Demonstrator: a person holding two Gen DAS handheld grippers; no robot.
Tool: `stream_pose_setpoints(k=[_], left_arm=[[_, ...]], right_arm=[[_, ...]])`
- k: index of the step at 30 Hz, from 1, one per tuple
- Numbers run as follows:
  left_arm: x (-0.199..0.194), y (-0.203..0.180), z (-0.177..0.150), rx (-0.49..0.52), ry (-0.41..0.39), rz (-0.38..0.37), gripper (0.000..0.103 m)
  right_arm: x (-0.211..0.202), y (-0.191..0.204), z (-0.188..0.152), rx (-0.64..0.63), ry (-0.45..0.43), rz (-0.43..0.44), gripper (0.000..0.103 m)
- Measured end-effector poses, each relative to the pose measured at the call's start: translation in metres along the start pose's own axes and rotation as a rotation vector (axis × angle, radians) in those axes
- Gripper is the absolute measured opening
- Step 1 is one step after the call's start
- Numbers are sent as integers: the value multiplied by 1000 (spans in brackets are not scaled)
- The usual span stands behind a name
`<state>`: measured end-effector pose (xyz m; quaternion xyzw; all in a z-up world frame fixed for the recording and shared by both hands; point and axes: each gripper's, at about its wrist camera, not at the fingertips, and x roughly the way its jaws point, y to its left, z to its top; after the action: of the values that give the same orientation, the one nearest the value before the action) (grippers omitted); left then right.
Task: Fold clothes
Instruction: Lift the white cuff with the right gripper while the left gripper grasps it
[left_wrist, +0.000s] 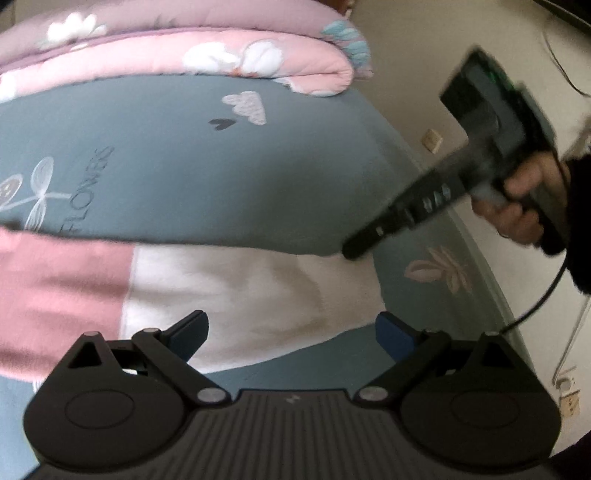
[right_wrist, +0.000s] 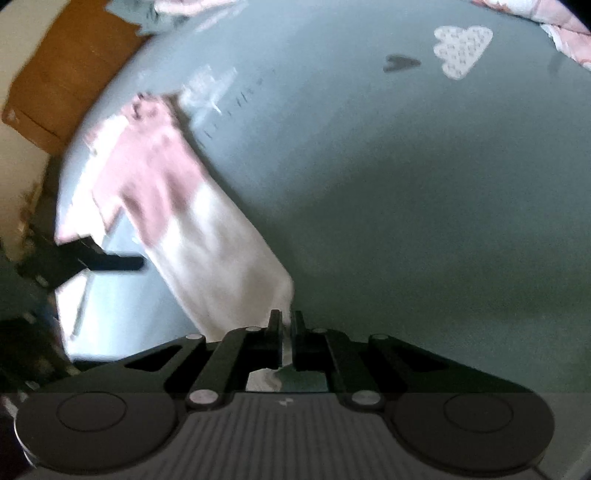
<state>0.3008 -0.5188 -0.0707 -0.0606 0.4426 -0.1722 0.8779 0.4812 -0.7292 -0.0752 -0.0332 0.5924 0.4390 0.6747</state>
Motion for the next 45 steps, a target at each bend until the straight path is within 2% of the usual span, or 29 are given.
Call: stream_pose_setpoints(k=[4,8,13,15,17,18,20,22,23,25,26,29,32,34,39,41,45], left_arm=[[7,-15,-1,104,-17,18,96],[13,-30,-4,260,-51,53,96],[27,-38,-12,378,-75,104,92],[34,-40,-15,429,-68,123,84],[42,-41,-16,464,-48,150,65],[45,-41,-15,469,-34,145,59],[51,-43,-15,478,-24,162,37],[55,-48,-16,501,-26,181,29],[54,-50,-16,504,-30,188,20],[51,-51,-16,496,-33,202,7],[49,-50,-14,481,-33,204,6],[37,-40,-7,382,-59,195,6],[22,-24,-1,263,-99,197,6],[11,-11,2,182,-124,202,6],[-12,16,6,52,-165,223,5],[-20,25,7,9,-188,220,5],[-32,43,7,-62,-223,212,5]], right_arm=[[-6,16,15,-13,-34,45,6],[-8,23,16,-19,-27,74,6],[-7,20,18,-1,-25,91,6],[-10,12,17,7,-25,98,6],[-10,10,19,16,-22,101,6],[-8,12,20,16,-21,107,6],[-6,16,22,12,-18,111,6],[-7,15,22,13,-17,116,6],[-6,14,22,13,-15,113,6],[-5,13,22,15,-12,108,6],[-5,11,22,19,-13,110,6],[-7,9,23,22,-23,136,8],[-11,10,27,13,-56,144,18],[-17,8,31,30,-93,155,29],[-27,6,41,39,-153,140,31],[-25,13,43,5,-146,93,39],[-10,27,43,-36,-106,54,40]])
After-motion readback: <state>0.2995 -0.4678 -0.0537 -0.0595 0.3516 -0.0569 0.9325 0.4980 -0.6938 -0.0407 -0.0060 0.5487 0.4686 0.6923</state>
